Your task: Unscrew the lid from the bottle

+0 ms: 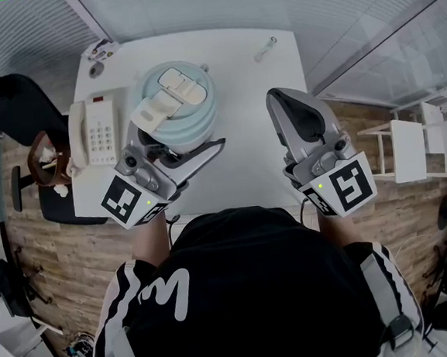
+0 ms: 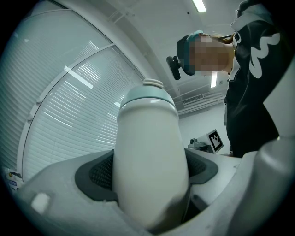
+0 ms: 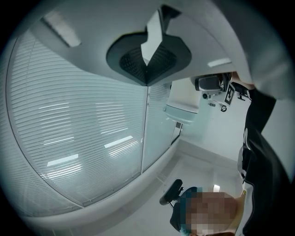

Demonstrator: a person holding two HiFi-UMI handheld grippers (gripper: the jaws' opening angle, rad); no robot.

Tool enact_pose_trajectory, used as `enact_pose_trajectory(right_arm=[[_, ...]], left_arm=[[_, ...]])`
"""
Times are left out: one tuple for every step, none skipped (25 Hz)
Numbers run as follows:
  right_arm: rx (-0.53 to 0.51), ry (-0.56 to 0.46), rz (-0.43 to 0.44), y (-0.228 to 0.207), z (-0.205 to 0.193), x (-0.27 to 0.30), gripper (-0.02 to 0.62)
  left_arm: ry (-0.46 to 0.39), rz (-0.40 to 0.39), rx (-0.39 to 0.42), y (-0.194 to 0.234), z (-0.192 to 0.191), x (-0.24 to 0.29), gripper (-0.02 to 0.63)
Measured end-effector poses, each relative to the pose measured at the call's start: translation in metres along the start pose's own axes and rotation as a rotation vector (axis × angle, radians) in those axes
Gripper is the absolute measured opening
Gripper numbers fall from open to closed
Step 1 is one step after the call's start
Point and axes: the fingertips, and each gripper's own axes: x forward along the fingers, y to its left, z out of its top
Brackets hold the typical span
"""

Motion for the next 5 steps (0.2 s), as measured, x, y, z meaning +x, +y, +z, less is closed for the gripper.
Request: enact_pose_trajectory(right_arm=[[0.001, 0.001, 0.003, 0.0018, -0.001, 0.0022, -0.006], [0.001, 0.002, 0.007, 0.0032, -0.002, 0.0036, -0.006], [0.001, 0.004, 0.01, 0.0039, -0.0027, 0.0042, -0.006], [0.0, 0.005, 0.013, 0.0041, -0.0032, 0.004, -0.006], [-0.001, 0.006, 0.016, 0.0041, -0.0036, 0.0037, -0.006]], left_arm=[[0.001, 0.001, -0.002, 0.0018, -0.0011, -0.0016, 0.44], [0.002, 0.003, -0.005, 0.003, -0.0024, -0.0026, 0.44], [0.004, 0.006, -0.007, 0.0034, -0.0038, -0.003, 0.44], [0.006, 0.009, -0.01, 0.0035, -0.0051, -0.0029, 0.44], [0.008, 0.012, -0.012, 0.0033, -0.0064, -0.0027, 0.44]])
